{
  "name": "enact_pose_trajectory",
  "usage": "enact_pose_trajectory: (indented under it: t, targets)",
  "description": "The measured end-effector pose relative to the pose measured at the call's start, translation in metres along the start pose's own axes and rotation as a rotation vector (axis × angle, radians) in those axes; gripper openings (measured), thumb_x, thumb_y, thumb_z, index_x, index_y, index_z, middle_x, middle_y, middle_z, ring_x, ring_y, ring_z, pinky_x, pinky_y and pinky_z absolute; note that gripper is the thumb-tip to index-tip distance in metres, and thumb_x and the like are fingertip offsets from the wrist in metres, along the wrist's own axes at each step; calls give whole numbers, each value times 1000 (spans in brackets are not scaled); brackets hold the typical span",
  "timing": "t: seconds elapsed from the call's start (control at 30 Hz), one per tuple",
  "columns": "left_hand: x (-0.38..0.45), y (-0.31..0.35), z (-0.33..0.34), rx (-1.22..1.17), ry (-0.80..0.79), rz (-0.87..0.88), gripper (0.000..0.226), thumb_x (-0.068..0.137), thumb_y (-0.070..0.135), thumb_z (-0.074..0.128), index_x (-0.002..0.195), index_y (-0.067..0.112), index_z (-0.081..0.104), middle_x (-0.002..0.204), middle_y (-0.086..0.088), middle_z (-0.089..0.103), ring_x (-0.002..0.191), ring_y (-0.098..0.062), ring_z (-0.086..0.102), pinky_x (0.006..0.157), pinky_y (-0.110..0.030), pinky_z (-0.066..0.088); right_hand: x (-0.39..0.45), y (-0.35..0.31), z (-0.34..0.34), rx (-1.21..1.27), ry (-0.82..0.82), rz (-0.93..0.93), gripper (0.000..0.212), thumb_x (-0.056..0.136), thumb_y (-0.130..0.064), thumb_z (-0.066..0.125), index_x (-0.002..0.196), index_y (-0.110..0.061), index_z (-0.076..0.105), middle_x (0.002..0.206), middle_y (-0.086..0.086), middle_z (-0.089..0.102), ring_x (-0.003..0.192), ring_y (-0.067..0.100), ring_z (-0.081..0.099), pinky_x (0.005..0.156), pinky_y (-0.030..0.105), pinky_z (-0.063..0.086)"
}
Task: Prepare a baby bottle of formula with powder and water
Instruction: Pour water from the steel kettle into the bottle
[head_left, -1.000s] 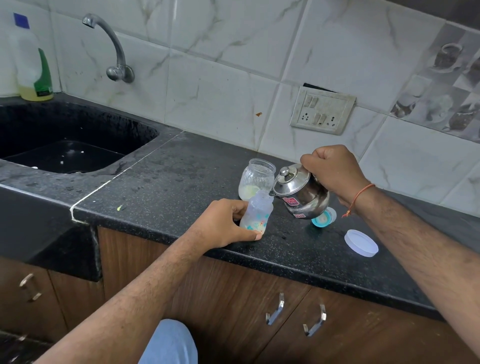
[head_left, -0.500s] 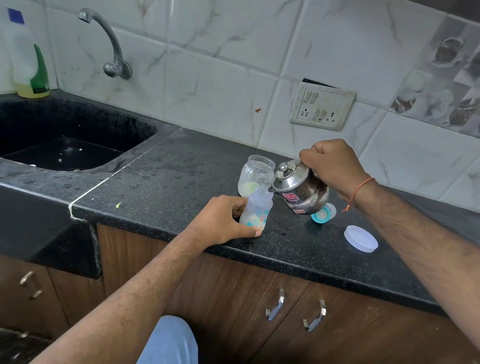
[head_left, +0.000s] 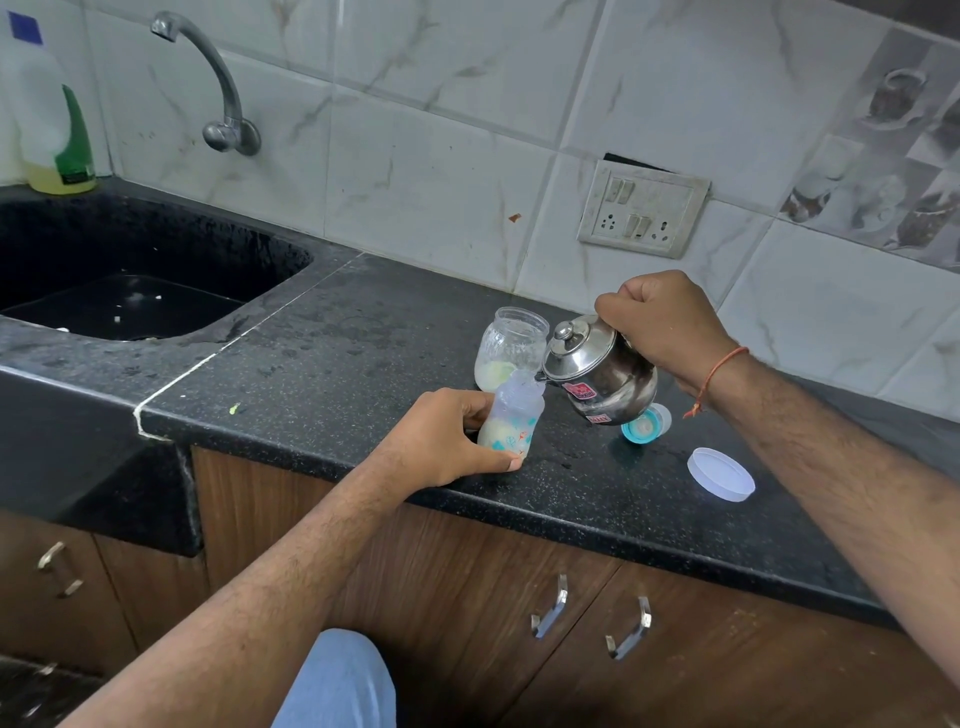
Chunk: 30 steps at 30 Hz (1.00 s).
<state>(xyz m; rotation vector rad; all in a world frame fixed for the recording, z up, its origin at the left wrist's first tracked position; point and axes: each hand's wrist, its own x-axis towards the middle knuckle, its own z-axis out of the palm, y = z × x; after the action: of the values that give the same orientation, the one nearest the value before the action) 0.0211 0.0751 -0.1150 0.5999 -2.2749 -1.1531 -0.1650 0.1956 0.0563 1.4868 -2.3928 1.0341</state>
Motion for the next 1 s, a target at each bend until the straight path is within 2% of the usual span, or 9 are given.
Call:
enact_pose_trajectory:
  t: [0.13, 0.23, 0.37, 0.47, 0.67, 0.83, 1.0]
  targets:
    - [0, 0, 0, -7, -2, 0, 52, 75, 33, 101, 123, 36, 80, 109, 25, 81, 100, 14, 74, 96, -13, 56, 1, -1, -1, 4, -5, 6, 43, 89, -21, 69, 49, -19, 54, 40, -12, 48, 54, 12, 43, 56, 27, 36]
    - [0, 0, 0, -7, -7, 2, 52, 76, 33, 101, 124, 36, 80, 108, 26, 81, 99, 15, 73, 92, -9, 54, 2, 1, 0, 6, -3, -2, 41, 89, -21, 68, 51, -18, 54, 45, -8, 47, 54, 12, 42, 58, 28, 36]
    - [0, -1, 0, -5, -5, 1, 54, 76, 34, 100, 126, 36, 79, 109, 25, 81, 100, 15, 73, 91, -7, 53, 3, 2, 0, 3, -6, 5, 41, 88, -21, 69, 50, -17, 54, 39, -12, 45, 53, 12, 42, 56, 27, 36]
    - [0, 0, 0, -3, -5, 2, 54, 76, 34, 100, 126, 36, 80, 110, 25, 81, 100, 14, 73, 93, -10, 54, 3, 1, 0, -1, -3, -3, 41, 88, -21, 69, 50, -17, 54, 46, -8, 46, 54, 12, 42, 57, 27, 36]
    - [-1, 1, -1, -6, -5, -4, 53, 76, 34, 100, 124, 36, 80, 110, 25, 81, 100, 14, 74, 96, -15, 57, 3, -2, -1, -25, -13, -5, 43, 89, -21, 69, 50, -18, 52, 37, -13, 45, 52, 11, 41, 55, 26, 34]
    - [-1, 1, -1, -19, -7, -5, 52, 76, 34, 101, 123, 36, 80, 108, 26, 82, 99, 14, 74, 97, -16, 57, 2, -3, -2, -29, -9, -14, 42, 89, -21, 69, 50, -18, 53, 48, -6, 46, 53, 11, 42, 56, 27, 36]
    - [-1, 1, -1, -16, -10, -4, 53, 76, 33, 100, 125, 36, 80, 109, 25, 81, 100, 14, 74, 98, -16, 57, 2, -4, -2, -38, -13, -16, 42, 89, -20, 68, 49, -18, 53, 50, -4, 47, 54, 12, 43, 56, 27, 36]
